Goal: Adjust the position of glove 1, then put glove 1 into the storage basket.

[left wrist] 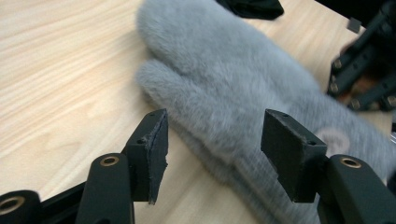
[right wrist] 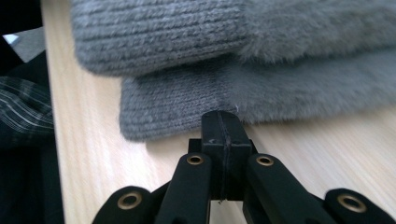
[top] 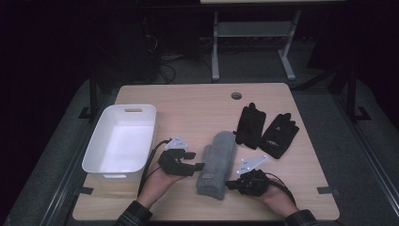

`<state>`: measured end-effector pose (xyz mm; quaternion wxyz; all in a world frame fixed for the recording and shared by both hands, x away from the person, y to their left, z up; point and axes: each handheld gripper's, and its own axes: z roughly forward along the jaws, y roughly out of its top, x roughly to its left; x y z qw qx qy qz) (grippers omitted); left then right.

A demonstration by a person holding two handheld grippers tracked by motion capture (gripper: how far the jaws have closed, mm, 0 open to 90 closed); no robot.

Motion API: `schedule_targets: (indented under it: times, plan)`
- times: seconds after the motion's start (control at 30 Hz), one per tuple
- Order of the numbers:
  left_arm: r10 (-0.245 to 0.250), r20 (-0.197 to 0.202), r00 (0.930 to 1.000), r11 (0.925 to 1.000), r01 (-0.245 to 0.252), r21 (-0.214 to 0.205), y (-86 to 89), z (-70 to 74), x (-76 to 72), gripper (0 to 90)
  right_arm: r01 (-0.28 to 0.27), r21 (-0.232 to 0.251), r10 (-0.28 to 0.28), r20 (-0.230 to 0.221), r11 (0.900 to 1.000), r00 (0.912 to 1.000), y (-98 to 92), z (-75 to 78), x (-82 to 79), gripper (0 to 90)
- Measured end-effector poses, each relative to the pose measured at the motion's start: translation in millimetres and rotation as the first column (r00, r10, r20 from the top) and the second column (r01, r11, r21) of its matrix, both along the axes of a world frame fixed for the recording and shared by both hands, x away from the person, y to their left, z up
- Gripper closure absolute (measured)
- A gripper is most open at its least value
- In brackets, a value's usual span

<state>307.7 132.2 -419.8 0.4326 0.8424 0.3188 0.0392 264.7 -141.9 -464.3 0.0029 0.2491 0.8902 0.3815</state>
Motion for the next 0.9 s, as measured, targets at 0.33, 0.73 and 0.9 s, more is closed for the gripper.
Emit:
schedule_targets:
  times: [0.33,0.73,0.9]
  plan:
    - [0.01,-0.009,0.9999,0.9999,-0.01,-0.009,-6.2,4.3,12.4,38.5,-0.049,0.003,0.049,0.009,0.9988,0.9988,19.9,-0.3,-1.6,89.9]
    - [-0.014,-0.087,0.9961,0.999,0.017,0.04,-31.3,-2.6,31.4,25.6,0.191,-0.018,-0.189,0.081,0.9815,0.9787,-52.3,6.2,3.4,49.4]
    - [-0.013,-0.12,0.9927,0.9981,0.02,0.059,-38.6,-11.0,35.6,19.8,0.292,-0.036,-0.286,0.116,0.9557,0.9511,-75.6,2.2,8.3,32.7]
